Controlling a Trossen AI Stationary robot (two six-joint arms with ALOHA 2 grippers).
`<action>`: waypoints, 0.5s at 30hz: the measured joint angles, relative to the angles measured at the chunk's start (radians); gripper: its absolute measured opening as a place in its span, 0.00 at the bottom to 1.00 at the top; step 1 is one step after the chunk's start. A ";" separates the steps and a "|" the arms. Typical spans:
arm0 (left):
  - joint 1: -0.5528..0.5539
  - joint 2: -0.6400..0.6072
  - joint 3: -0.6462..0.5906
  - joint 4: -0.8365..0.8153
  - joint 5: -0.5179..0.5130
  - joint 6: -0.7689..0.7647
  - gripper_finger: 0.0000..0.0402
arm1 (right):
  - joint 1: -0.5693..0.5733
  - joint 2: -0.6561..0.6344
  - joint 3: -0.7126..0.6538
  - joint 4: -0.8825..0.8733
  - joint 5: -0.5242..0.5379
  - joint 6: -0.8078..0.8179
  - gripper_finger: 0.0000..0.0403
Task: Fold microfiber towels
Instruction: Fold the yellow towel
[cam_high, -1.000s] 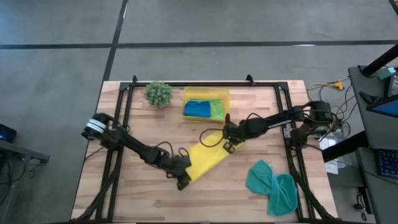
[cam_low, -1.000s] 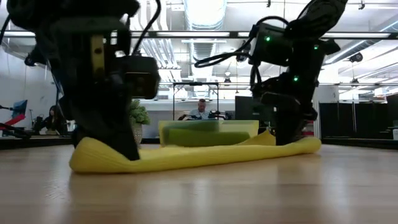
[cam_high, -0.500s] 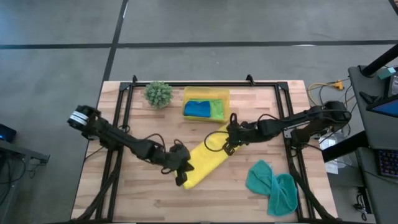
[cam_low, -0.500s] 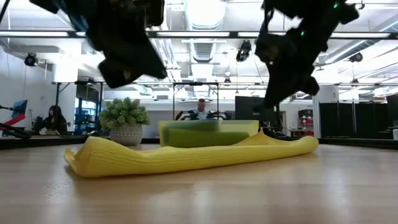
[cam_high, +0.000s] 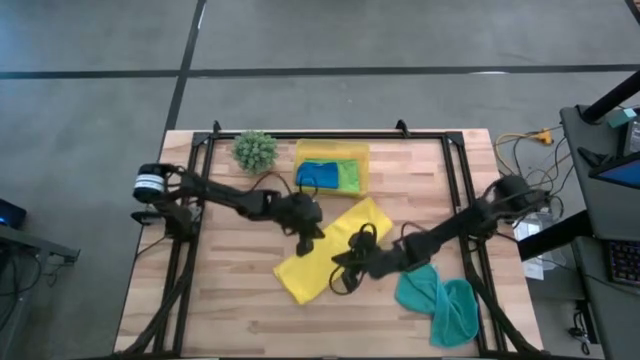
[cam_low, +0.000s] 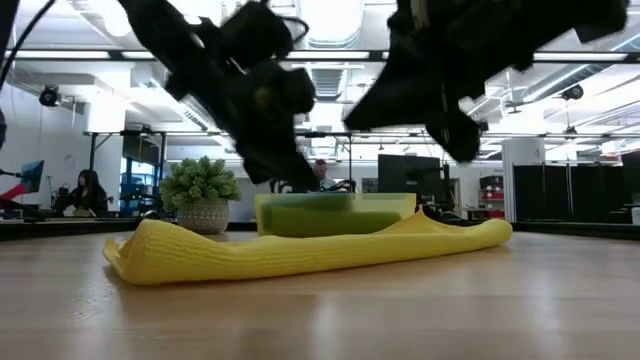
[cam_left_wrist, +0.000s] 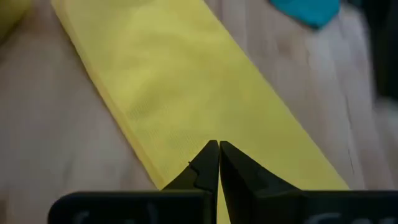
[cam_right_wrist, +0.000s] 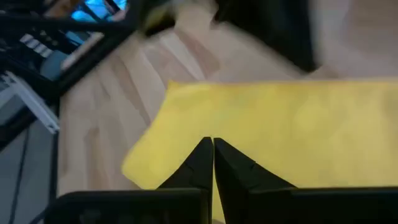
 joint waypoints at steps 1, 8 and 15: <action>0.021 0.011 0.002 0.012 0.024 0.005 0.00 | 0.011 0.035 0.016 0.002 0.009 0.019 0.02; 0.076 0.112 0.086 0.010 0.140 0.126 0.00 | 0.045 0.281 0.243 -0.008 0.051 0.071 0.02; 0.078 0.238 0.188 -0.041 0.161 0.170 0.00 | 0.030 0.455 0.515 -0.218 0.036 0.108 0.02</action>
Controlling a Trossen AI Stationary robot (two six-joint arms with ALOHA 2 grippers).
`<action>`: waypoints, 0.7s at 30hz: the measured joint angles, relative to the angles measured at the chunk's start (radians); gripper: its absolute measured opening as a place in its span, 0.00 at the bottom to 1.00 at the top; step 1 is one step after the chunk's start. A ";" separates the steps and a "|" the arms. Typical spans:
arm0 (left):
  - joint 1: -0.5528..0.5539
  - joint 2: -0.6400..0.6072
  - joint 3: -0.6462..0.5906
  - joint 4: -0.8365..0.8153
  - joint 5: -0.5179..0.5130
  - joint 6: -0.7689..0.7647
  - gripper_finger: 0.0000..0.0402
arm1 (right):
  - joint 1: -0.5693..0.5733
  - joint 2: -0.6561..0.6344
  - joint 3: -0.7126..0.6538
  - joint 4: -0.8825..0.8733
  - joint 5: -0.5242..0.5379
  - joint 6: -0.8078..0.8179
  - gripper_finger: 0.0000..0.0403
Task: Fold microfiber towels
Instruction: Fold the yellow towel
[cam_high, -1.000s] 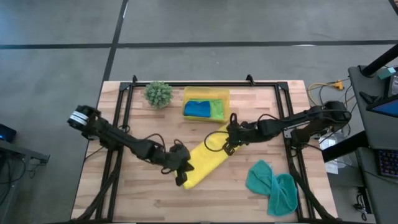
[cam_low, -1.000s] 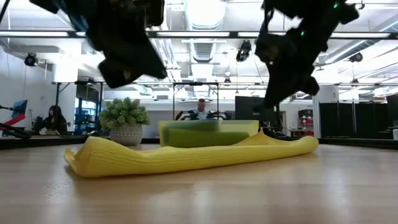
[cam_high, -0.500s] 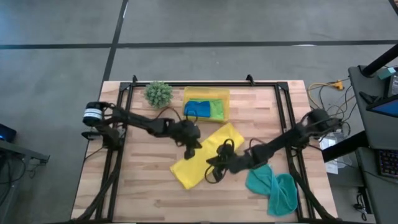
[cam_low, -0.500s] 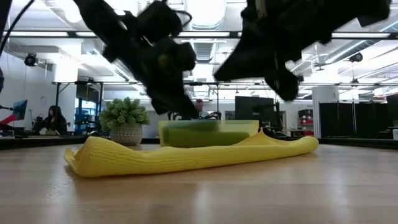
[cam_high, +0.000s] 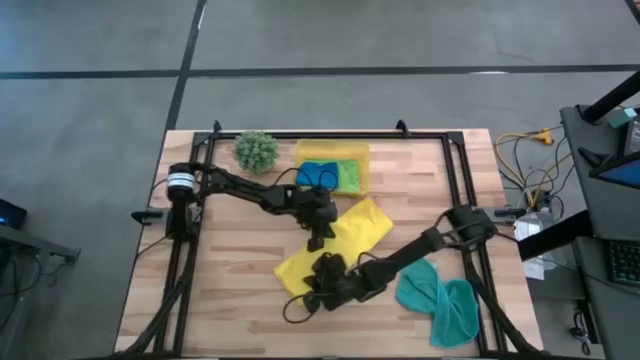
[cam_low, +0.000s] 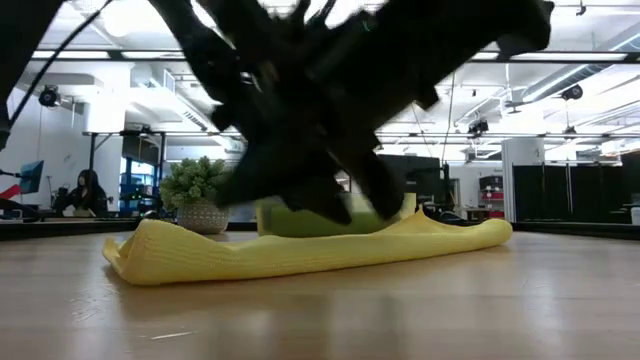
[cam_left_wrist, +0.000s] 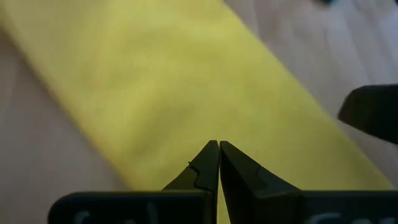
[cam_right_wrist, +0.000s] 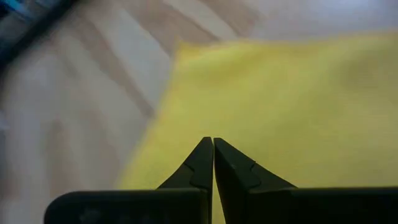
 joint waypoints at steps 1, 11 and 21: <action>0.000 0.023 0.023 0.023 -0.003 0.008 0.00 | 0.000 0.012 0.023 -0.073 -0.011 0.009 0.02; -0.004 0.068 0.079 -0.171 -0.015 0.027 0.00 | -0.004 0.038 0.126 -0.281 -0.199 0.016 0.02; -0.022 0.016 0.078 -0.280 -0.073 0.000 0.00 | 0.003 -0.004 0.084 -0.346 -0.413 -0.070 0.02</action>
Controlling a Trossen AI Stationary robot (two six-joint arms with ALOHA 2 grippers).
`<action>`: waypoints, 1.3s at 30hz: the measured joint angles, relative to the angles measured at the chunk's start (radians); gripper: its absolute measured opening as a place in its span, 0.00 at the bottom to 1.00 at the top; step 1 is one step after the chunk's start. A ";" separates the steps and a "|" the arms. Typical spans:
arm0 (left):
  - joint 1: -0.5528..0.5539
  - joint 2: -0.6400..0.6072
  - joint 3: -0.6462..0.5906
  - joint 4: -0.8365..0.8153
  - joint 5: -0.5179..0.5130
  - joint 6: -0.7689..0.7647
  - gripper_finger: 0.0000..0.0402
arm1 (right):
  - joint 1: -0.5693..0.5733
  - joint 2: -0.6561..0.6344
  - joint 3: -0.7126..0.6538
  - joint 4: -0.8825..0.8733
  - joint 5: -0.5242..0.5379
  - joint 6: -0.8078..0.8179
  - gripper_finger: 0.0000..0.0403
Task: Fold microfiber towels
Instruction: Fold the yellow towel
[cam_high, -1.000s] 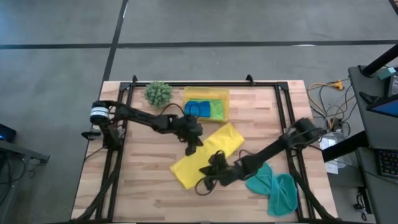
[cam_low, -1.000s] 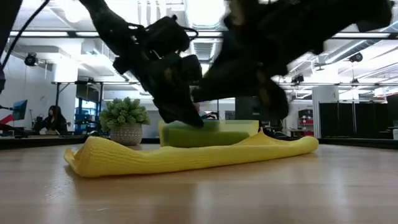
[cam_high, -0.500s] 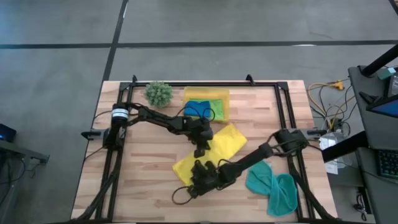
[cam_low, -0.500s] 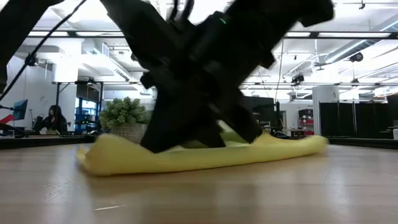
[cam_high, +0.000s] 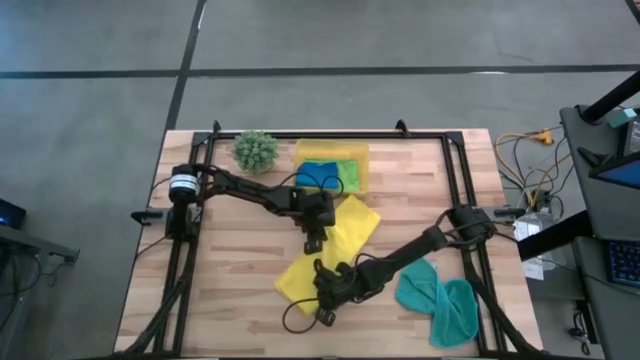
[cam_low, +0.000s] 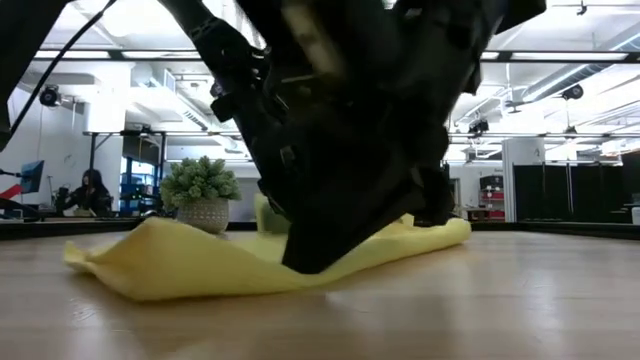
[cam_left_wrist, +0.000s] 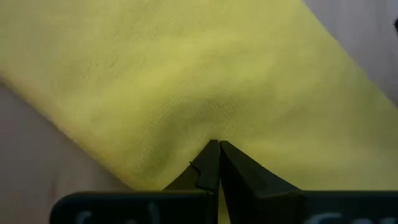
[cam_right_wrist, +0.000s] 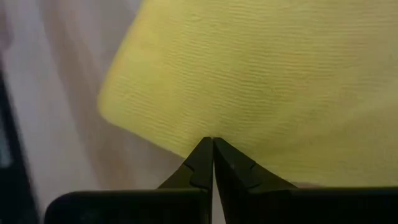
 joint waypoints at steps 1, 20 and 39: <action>-0.005 -0.003 0.000 -0.011 -0.001 -0.014 0.00 | 0.005 -0.001 0.000 0.001 -0.019 -0.006 0.02; -0.170 -0.038 0.001 -0.076 -0.106 -0.192 0.00 | 0.098 -0.095 -0.015 -0.146 -0.072 -0.062 0.02; -0.088 0.022 0.008 0.151 -0.136 -0.116 0.00 | 0.008 -0.060 -0.017 0.096 0.064 -0.081 0.02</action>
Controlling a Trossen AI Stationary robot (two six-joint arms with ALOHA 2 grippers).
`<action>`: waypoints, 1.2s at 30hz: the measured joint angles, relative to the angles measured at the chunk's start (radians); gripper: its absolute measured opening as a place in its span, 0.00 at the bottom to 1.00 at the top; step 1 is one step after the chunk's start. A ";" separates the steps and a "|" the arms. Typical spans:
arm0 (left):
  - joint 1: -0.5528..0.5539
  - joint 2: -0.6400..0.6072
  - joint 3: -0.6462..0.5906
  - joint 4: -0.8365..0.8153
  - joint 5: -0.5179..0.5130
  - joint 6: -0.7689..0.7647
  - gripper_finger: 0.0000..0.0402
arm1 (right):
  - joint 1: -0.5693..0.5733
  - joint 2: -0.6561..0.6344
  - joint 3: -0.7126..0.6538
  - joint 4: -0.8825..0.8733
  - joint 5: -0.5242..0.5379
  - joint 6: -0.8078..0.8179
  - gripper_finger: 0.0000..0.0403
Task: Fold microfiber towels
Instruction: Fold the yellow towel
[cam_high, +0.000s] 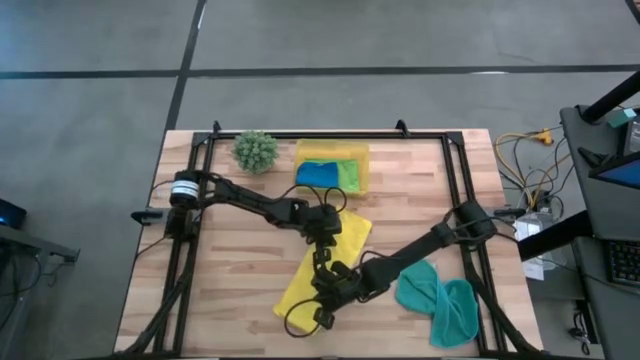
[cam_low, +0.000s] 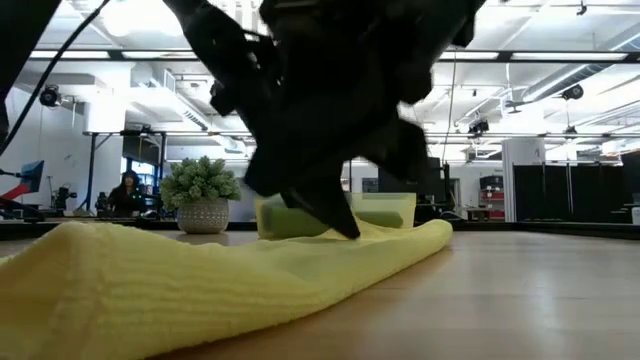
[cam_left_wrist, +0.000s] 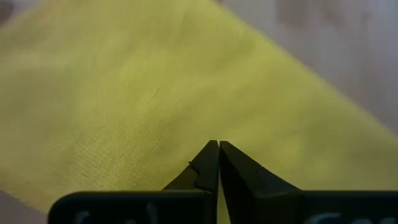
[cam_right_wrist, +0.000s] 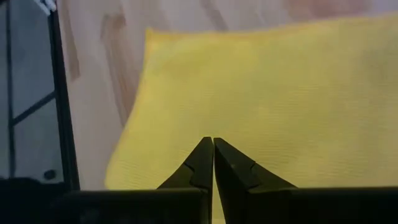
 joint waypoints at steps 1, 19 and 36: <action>0.005 0.011 0.000 -0.001 0.001 0.000 0.00 | -0.002 0.008 0.000 0.010 -0.011 0.000 0.02; 0.025 0.045 0.004 -0.061 0.025 -0.072 0.00 | 0.008 0.043 0.002 -0.157 -0.157 0.034 0.02; -0.018 -0.034 -0.004 -0.222 -0.111 -0.140 0.00 | 0.068 -0.006 0.001 -0.392 -0.193 -0.034 0.02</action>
